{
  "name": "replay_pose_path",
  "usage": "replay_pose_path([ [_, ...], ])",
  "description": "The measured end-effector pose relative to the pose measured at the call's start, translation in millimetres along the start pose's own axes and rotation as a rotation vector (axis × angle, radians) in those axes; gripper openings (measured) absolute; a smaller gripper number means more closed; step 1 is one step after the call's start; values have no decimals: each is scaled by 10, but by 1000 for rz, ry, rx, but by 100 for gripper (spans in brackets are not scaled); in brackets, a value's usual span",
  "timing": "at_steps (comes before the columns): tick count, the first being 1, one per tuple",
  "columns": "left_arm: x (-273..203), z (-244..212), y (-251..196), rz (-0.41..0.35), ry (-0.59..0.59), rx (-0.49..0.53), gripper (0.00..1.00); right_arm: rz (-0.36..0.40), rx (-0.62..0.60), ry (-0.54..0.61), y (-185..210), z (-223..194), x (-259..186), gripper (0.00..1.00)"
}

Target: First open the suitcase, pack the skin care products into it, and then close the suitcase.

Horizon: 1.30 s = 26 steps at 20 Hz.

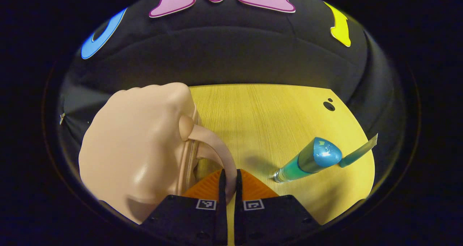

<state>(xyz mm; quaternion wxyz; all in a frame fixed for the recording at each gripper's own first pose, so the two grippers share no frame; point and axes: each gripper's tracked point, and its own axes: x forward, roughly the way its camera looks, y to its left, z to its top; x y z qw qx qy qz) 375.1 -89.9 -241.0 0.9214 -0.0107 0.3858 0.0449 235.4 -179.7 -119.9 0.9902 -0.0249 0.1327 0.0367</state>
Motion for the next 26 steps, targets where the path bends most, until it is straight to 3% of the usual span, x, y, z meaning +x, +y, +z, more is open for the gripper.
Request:
replay_pose_path([
  [2, -144, 156, -6, -15, -33, -13, 9, 9, -6, -8, 58, 19, -38, 98],
  [6, -726, 700, 192, -84, -123, -134, 6, 24, -3, -38, 214, 130, -91, 97],
  [10, -1408, 1258, 899, -80, -210, -112, 6, 49, 13, -34, 477, 143, -145, 97],
  [14, -1808, 1474, 1720, -140, -210, -190, 6, 68, 7, -35, 721, 184, -225, 96],
  [18, -1893, 1509, 2812, -17, -234, -114, 6, 78, 39, -12, 981, 204, -322, 97],
  [20, -1839, 1469, 3231, -14, -242, -123, 6, 81, 26, -17, 1107, 227, -356, 96],
  [22, -1685, 1342, 3707, 5, -240, -123, 6, 58, -17, -26, 1146, 209, -356, 96],
  [26, -1222, 984, 4859, 140, -268, -118, 6, 31, -16, 11, 1210, -18, -306, 96],
])
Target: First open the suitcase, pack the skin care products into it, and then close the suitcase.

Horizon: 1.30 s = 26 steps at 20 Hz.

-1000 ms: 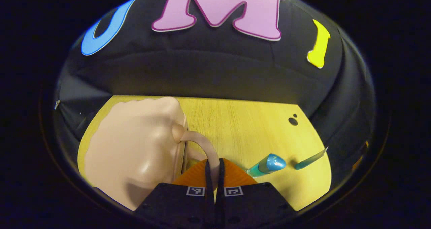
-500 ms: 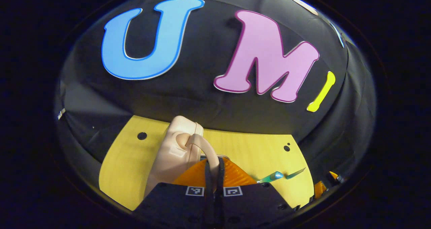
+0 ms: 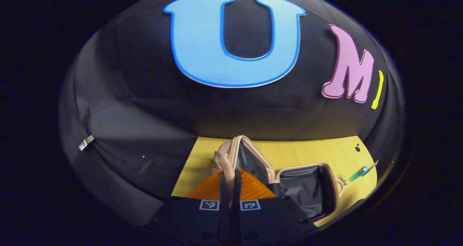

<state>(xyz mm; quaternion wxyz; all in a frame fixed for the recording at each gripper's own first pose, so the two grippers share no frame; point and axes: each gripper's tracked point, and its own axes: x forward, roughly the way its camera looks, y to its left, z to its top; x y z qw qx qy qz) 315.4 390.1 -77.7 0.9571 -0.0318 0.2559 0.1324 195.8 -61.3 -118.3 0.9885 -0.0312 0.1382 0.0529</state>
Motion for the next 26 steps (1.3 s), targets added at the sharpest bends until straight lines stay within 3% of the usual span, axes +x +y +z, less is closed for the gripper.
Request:
replay_pose_path([
  [6, 645, -786, 781, 46, -23, -240, 6, -84, 24, 42, -15, -355, 115, 97],
  [10, 918, -1371, 809, 136, 81, -134, 8, -119, 7, 22, -33, -372, 130, 97],
  [11, 920, -1377, 915, 188, 88, -99, 11, -129, -2, 17, -69, -361, 138, 97],
  [12, 908, -1312, 950, 199, 60, -97, 20, -139, -5, 9, -112, -340, 137, 97],
  [13, 821, -1160, 919, 194, 15, -102, 21, -150, 0, 1, -160, -319, 130, 97],
  [15, 511, -707, 697, 178, -147, -150, 63, -174, 17, -7, -280, -276, 140, 97],
  [16, 328, -482, 440, 135, -221, -177, 84, -183, 27, -7, -332, -254, 144, 97],
  [17, 153, -303, 246, 108, -279, -185, 100, -191, 32, -11, -384, -229, 142, 97],
  [21, -694, 156, -888, 11, -451, -118, 96, -200, 65, -18, -559, -159, 133, 97],
  [26, -1153, -134, -2694, -174, -456, -72, 96, -190, 73, -29, -692, -124, 183, 96],
])
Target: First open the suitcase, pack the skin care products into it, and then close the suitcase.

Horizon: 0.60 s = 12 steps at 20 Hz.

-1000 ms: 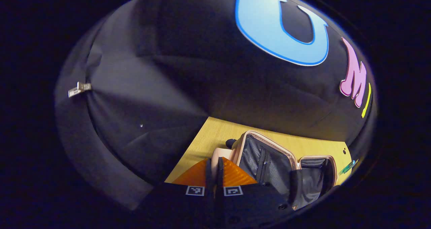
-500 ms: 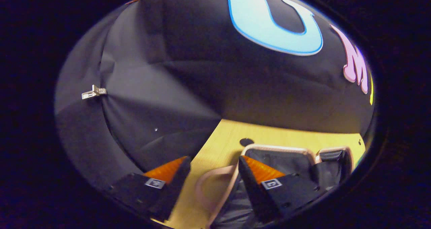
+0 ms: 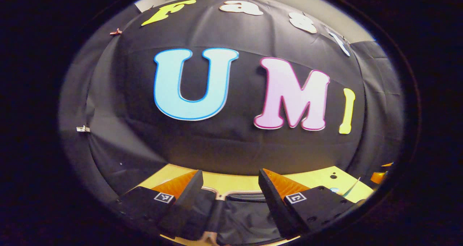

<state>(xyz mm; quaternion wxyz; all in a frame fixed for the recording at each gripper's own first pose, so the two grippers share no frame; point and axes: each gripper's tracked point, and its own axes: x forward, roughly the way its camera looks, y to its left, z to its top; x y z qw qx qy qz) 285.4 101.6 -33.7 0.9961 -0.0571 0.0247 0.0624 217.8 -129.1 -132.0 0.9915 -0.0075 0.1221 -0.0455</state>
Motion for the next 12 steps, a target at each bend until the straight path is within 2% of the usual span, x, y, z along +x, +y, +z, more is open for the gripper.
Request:
replay_pose_path([
  [2, -7, -296, -712, -74, 42, -14, 96, 4, 12, 10, -74, -47, 59, 97],
  [4, 0, -571, -1189, -114, 80, -2, 96, 11, 31, 28, -153, -132, 160, 97],
  [8, 117, -998, -1878, -187, 127, 14, 96, 15, 29, 64, -357, -338, 365, 97],
  [12, 273, -1486, -2347, -237, 200, 56, 96, 14, 22, 96, -533, -557, 565, 97],
])
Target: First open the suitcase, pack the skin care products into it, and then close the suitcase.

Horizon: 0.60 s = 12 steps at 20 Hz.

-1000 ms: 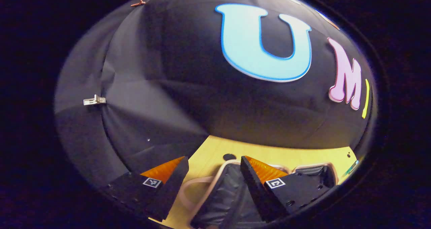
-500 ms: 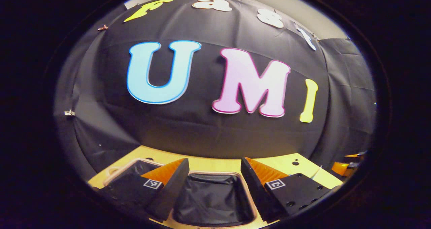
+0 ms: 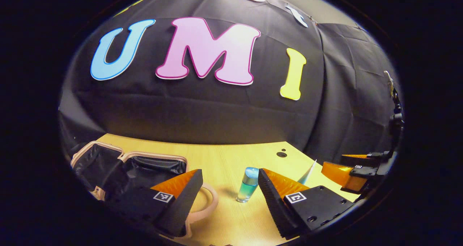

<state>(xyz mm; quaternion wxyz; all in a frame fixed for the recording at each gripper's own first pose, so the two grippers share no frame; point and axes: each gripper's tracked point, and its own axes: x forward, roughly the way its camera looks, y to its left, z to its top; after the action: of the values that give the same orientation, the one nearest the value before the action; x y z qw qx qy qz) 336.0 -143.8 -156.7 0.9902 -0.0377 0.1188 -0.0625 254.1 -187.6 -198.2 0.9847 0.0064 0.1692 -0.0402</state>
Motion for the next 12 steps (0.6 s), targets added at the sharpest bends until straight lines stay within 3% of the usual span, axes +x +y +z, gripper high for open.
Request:
replay_pose_path([
  [5, 547, -494, -247, -29, 84, 48, 97, 3, 10, 45, -116, -251, 293, 97],
  [12, 1131, -934, -259, 47, 162, 67, 97, -10, 14, 137, -133, -688, 802, 96],
])
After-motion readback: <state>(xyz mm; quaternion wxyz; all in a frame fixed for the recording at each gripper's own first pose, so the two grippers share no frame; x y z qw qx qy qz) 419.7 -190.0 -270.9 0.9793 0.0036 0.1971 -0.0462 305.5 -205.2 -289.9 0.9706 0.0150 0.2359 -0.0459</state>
